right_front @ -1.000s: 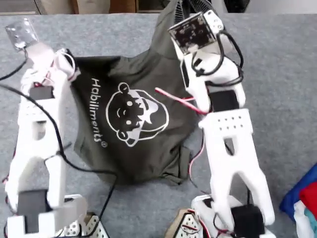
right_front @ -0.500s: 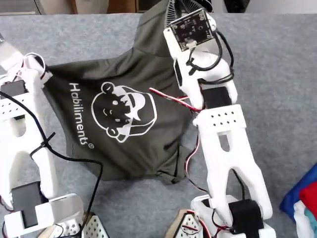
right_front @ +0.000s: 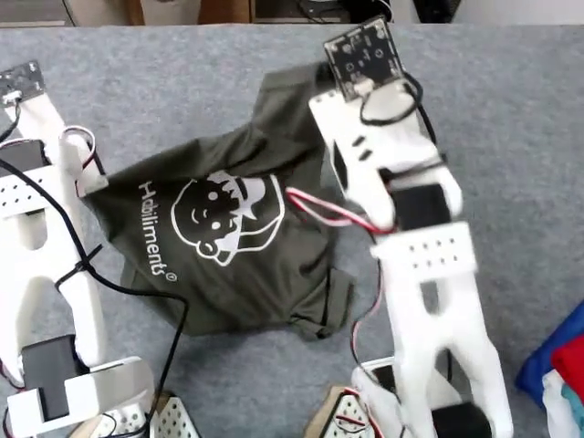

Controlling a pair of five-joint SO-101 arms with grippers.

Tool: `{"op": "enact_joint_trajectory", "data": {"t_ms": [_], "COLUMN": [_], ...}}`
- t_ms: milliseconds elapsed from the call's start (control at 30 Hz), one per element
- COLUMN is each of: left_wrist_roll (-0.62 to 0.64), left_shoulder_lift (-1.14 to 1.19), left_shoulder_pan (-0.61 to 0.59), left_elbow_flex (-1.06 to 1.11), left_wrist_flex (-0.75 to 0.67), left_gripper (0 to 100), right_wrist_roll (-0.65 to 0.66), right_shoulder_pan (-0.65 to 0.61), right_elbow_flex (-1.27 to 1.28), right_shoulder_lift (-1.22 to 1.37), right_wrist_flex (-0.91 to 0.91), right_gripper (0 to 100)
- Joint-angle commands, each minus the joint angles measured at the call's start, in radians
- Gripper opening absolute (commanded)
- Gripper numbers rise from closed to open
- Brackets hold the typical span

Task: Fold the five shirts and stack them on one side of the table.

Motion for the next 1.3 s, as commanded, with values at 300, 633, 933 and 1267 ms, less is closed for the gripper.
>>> {"op": "enact_joint_trajectory", "data": {"t_ms": [300,633,933,1267], "left_wrist_roll": [-0.169,-0.285,-0.152,-0.146], "left_shoulder_lift": [-0.008,-0.173,-0.297,-0.450], "left_shoulder_pan": [0.003,-0.140,-0.155,0.130], "left_elbow_flex": [-0.140,-0.092,-0.106,0.150], "left_wrist_flex": [0.377,0.491,0.419,0.494], "left_gripper": [2,2,2,2], "right_wrist_roll": [0.060,0.052,0.051,0.051], "right_shoulder_pan": [-0.021,-0.021,-0.013,-0.021], "right_elbow_flex": [-0.028,-0.027,-0.116,-0.093], "right_shoulder_lift": [-0.352,-0.515,-0.561,-0.515], "right_wrist_flex": [0.609,0.833,0.578,0.554], "right_gripper": [0.4,0.4,0.4,0.4]}}
